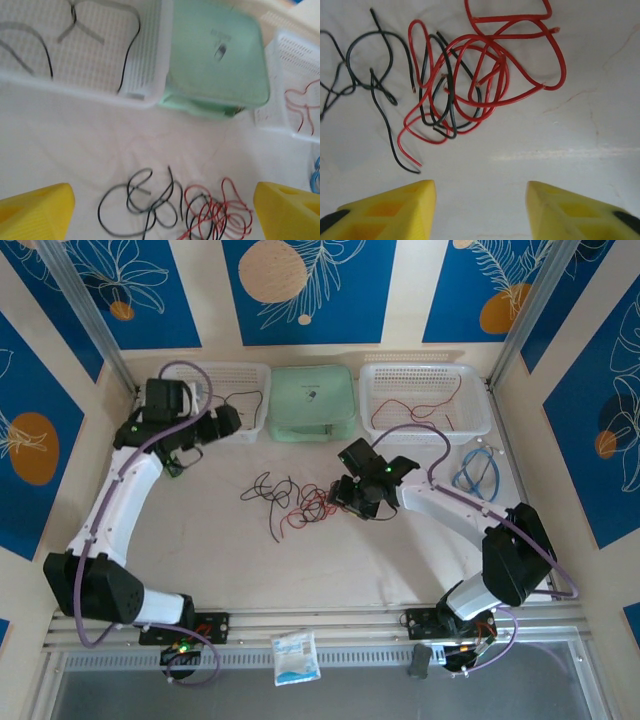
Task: Untangle the cables
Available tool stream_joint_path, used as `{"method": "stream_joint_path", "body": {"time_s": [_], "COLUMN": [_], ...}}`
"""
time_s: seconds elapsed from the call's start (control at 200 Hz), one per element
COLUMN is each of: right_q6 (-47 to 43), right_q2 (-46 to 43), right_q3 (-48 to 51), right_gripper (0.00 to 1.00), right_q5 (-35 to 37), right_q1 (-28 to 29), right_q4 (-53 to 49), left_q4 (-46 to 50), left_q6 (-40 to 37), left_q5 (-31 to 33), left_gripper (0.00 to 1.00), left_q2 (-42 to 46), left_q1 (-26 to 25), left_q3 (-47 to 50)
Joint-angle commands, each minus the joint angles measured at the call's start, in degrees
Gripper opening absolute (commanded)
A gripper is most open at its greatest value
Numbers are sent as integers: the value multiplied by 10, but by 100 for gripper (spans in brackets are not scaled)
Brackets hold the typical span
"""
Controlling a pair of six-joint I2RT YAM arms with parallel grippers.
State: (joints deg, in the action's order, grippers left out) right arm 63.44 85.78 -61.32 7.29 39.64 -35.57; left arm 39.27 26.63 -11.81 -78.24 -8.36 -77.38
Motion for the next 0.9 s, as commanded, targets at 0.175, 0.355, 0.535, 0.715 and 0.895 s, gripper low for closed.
{"method": "stream_joint_path", "body": {"time_s": [0.175,0.355,0.535,0.715,0.895], "right_q6": [166,218,228,224,220], "right_q2": [43,76,94,103,118], "right_q3": [30,32,21,5,-7], "right_gripper": [40,34,30,30,29], "right_q5": [11,24,53,88,111], "right_q1": [13,23,26,29,29], "right_q4": [100,120,111,92,83], "left_q4": [-12,-26,-29,-39,-52], "left_q6": [16,25,27,35,41], "left_q5": [-13,-11,3,13,13], "left_gripper": [90,89,89,89,88], "left_q2": [72,86,88,96,101], "left_q1": [-35,-68,-102,-133,-161], "left_q3": [103,138,157,176,200]}}
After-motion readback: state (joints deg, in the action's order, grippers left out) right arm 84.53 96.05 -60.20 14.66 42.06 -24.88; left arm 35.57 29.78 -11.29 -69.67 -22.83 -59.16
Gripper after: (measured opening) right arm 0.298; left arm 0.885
